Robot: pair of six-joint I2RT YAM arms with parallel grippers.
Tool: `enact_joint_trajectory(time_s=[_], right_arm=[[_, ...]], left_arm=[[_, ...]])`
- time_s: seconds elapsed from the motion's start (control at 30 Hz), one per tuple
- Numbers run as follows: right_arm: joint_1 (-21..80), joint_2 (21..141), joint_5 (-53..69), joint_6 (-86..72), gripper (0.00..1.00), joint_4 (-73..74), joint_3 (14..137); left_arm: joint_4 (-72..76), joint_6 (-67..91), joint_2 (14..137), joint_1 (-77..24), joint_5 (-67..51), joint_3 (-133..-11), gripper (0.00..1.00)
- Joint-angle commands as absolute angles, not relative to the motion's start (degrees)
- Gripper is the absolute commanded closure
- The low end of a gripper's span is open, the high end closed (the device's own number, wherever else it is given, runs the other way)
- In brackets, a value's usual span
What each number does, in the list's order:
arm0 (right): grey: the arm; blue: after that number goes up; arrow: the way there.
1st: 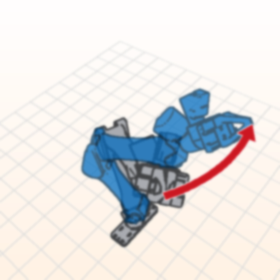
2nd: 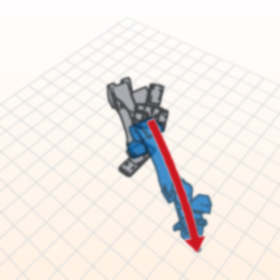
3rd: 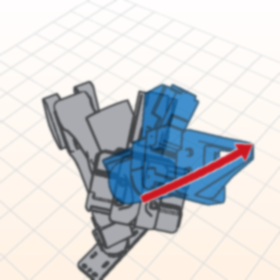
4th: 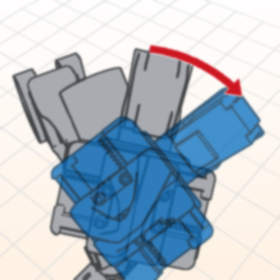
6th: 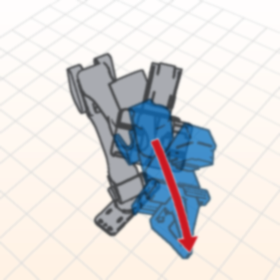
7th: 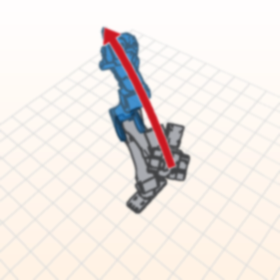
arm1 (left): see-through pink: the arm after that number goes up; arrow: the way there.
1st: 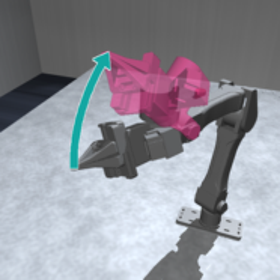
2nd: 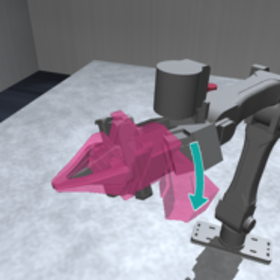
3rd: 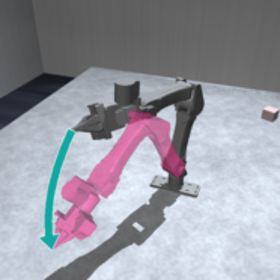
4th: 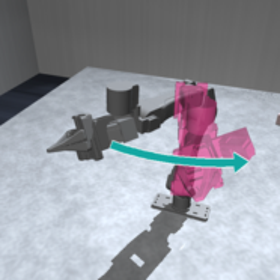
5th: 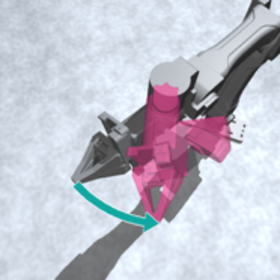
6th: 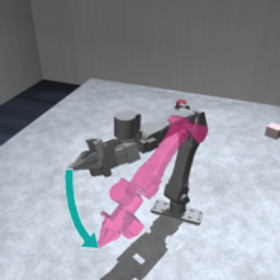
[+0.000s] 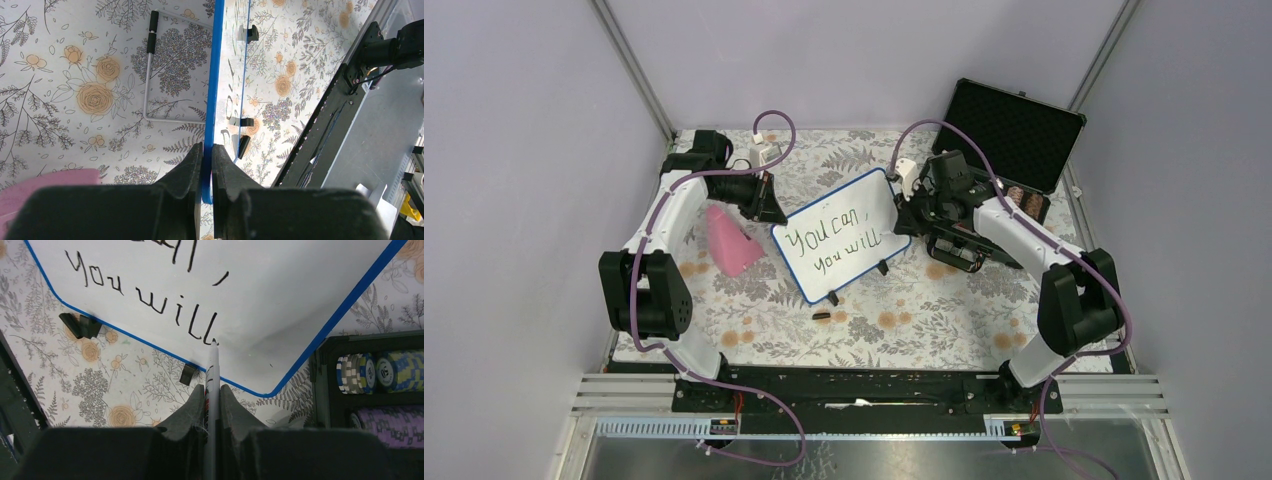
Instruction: Write a sentence on the whiteboard
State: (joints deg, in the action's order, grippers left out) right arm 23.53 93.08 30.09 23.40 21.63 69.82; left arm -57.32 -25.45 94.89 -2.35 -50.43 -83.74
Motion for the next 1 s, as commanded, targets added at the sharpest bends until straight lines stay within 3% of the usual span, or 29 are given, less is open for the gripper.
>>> enact_joint_trajectory(time_s=[0.0,0.97], right_arm=[[23.0,89.4,32.4,23.6,1.0,22.6,72.4],[16.1,89.5,41.2,14.3,1.0,11.7,66.0]], left_arm=[[-55.5,-26.2,94.3,-2.9,-47.4,-84.2,1.0],[-54.1,-25.8,93.0,-3.0,-46.4,-82.9,1.0]])
